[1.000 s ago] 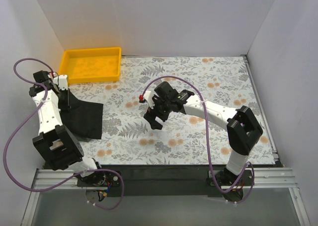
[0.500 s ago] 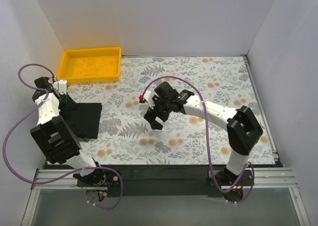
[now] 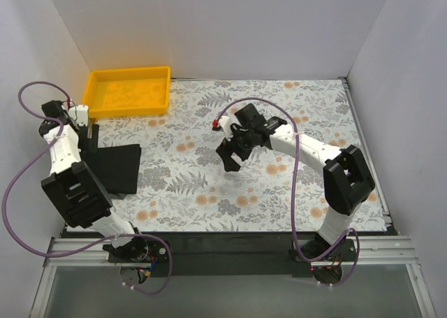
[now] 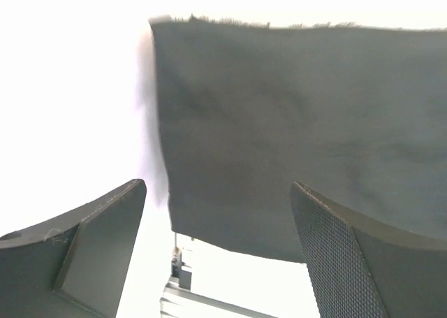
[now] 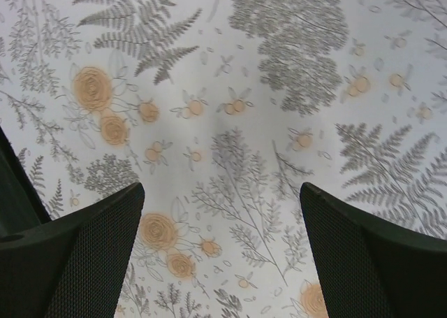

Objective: Fold and stack the t-shirts
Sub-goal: Neatly place the folded tshirt to the corner, then reset both grippers

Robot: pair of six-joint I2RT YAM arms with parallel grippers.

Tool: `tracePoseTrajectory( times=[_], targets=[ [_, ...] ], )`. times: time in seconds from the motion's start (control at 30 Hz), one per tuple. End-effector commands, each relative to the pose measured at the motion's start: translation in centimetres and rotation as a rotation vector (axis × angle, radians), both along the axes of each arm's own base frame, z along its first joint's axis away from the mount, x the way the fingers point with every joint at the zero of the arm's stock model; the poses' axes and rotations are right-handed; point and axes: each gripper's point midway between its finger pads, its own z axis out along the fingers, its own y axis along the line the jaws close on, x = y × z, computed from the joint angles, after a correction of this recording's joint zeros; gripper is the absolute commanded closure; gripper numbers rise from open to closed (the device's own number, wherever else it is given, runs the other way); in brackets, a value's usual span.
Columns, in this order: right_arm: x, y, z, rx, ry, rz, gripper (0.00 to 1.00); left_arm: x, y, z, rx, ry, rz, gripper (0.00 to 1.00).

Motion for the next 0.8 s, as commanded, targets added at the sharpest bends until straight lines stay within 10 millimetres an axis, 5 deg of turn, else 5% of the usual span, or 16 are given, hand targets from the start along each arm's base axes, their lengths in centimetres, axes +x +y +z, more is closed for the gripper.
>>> tracePoseTrajectory(
  times=[0.0, 0.23, 0.37, 0.53, 0.63, 0.67, 0.77],
  targets=[
    [2.3, -2.9, 3.2, 0.064, -0.008, -0.085, 0.02, 1.9, -3.6, 7.4, 0.001, -0.14, -0.095, 0.16],
    [5.6, -9.5, 6.8, 0.137, -0.037, -0.285, 0.02, 8.4, -18.4, 12.1, -0.167, -0.272, -0.319, 0.15],
    [7.1, -14.2, 7.7, 0.135, -0.087, -0.417, 0.02, 11.7, -26.7, 12.9, -0.35, -0.286, -0.383, 0.14],
    [8.0, -20.5, 6.9, 0.111, -0.093, -0.591, 0.02, 12.9, -35.5, 9.4, -0.463, -0.234, -0.456, 0.14],
    [7.0, -22.6, 4.5, 0.109, 0.0, -0.678, 0.02, 11.5, -38.5, 7.2, -0.553, -0.193, -0.52, 0.13],
    [6.6, -22.8, 3.9, 0.118, 0.03, -0.691, 0.02, 10.1, -39.1, 4.7, -0.561, -0.136, -0.527, 0.13],
    [4.6, -23.9, 1.5, 0.108, 0.1, -0.727, 0.02, 8.1, -39.9, 2.2, -0.59, -0.108, -0.538, 0.13]
  ],
)
